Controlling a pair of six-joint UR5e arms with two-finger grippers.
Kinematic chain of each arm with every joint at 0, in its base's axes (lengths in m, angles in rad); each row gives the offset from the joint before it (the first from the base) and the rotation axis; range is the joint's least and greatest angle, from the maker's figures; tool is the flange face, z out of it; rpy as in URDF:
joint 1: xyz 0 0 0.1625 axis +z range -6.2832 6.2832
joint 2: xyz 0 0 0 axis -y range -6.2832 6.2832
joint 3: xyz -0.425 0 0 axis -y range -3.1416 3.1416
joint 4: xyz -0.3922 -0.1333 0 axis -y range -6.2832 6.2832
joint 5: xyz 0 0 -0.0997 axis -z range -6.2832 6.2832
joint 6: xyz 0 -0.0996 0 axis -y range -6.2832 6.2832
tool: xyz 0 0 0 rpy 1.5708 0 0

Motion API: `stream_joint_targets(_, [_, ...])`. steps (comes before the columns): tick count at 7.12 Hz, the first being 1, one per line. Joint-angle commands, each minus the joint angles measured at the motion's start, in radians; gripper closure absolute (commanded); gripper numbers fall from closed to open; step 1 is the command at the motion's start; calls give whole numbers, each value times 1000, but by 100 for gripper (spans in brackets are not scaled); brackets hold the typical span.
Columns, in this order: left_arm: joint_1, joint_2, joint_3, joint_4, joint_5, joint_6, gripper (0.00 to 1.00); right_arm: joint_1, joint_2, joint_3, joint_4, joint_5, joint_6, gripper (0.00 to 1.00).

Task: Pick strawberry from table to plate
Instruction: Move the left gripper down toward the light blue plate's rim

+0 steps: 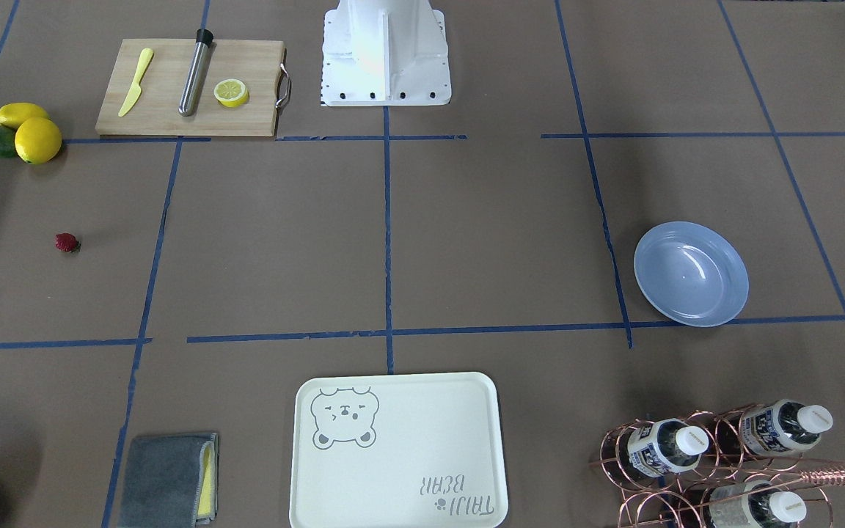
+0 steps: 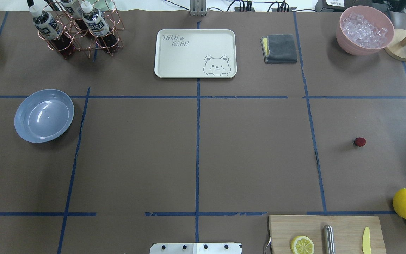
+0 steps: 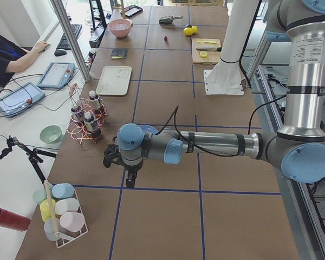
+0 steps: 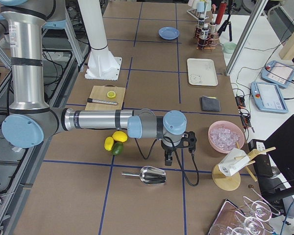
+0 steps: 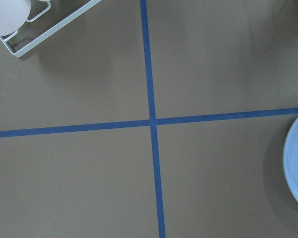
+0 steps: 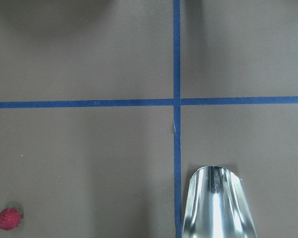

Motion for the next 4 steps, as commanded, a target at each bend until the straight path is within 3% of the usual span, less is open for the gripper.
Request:
stream_joint_targets(1, [-1,2,-1,-4,0,2,0,-1,-2,-2,6,-4,5,0])
stream_joint_targets(4, [2,-6,-65,-13,-5,-8,0,-23,59,28,12,-15,11,0])
